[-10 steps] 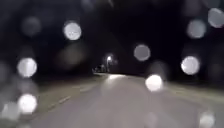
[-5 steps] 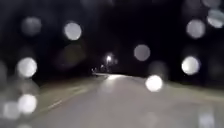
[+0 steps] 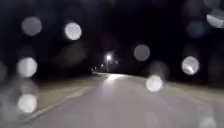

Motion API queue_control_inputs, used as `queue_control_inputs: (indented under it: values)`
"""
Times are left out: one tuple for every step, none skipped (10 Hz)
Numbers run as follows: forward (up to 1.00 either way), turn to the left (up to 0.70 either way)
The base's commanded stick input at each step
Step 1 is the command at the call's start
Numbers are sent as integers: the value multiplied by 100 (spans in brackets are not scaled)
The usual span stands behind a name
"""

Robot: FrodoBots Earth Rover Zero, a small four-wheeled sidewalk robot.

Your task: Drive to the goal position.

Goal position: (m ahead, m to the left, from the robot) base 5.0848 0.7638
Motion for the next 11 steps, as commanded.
queue_control_inputs:
  values:
    - [100, 0]
    - [100, 0]
    - [100, 0]
    - [100, 0]
    - [100, 0]
    - [100, 0]
    - [100, 0]
    - [100, 0]
    - [100, 0]
    - [100, 0]
    - [100, 0]
